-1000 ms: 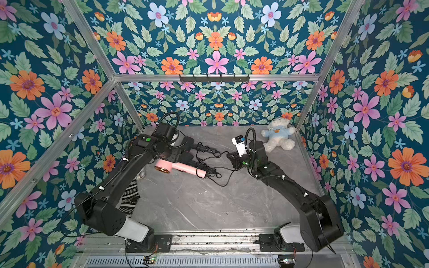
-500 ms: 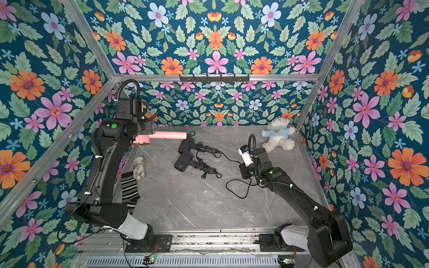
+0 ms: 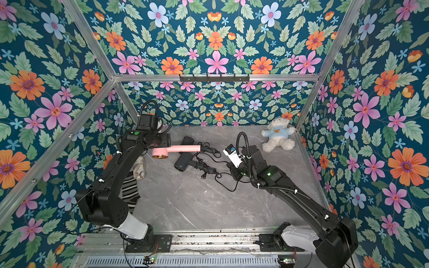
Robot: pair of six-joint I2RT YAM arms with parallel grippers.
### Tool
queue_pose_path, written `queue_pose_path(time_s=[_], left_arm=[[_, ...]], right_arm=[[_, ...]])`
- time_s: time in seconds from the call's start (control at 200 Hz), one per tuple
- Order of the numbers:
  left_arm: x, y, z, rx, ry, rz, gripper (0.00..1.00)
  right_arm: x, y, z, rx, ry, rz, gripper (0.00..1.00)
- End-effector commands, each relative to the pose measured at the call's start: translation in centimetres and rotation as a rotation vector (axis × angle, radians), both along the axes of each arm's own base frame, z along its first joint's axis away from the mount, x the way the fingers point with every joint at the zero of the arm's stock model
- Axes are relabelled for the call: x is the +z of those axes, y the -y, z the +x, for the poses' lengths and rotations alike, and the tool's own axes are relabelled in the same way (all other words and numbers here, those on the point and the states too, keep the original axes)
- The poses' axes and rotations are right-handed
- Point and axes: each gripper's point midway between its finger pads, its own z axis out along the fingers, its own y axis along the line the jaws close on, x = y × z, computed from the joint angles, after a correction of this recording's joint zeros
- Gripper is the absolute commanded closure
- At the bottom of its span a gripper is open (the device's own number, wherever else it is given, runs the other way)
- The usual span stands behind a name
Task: Wrap the cord around the hair dryer
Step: Wrap the power cord around the hair dryer.
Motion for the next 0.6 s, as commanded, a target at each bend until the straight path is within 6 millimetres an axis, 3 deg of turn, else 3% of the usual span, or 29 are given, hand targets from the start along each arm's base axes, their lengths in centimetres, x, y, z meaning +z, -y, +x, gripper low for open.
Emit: queue_pose_path(time_s=[0.0, 0.05, 0.13, 0.245, 0.345, 0.475, 0.595], left_arm=[[2.2, 0.6, 2.2, 0.028, 0.126, -0.064, 1.0], [3.2, -0.9, 2.3, 0.078, 0.165, -0.03, 1.0], [5.5, -4.4, 2.3, 0.159, 0.229, 0.012, 1.0], [7.7, -10.9, 1.3, 0.303, 0.241, 0.15, 1.0], [8.4, -15.3, -0.1, 0.395, 0.227, 0.231, 1.0], [7.8, -18.1, -1.6, 0.448, 0.188, 0.28, 1.0], [6.6, -18.0, -1.7, 0.441, 0.172, 0.259, 1.0]], right_arm=[[0.3, 0.5, -0.9, 0.028, 0.024, -0.102, 1.0], [0.8, 1.2, -0.7, -0.005, 0.042, -0.115, 1.0], [0.4, 4.0, 0.6, -0.127, 0.045, -0.182, 1.0], [-0.7, 9.4, 2.6, -0.361, -0.012, -0.223, 1.0], [-1.1, 14.9, 4.0, -0.59, -0.076, -0.194, 1.0], [-1.4, 20.3, 4.9, -0.789, -0.116, -0.165, 1.0], [-0.5, 20.2, 5.3, -0.767, -0.101, -0.127, 1.0]])
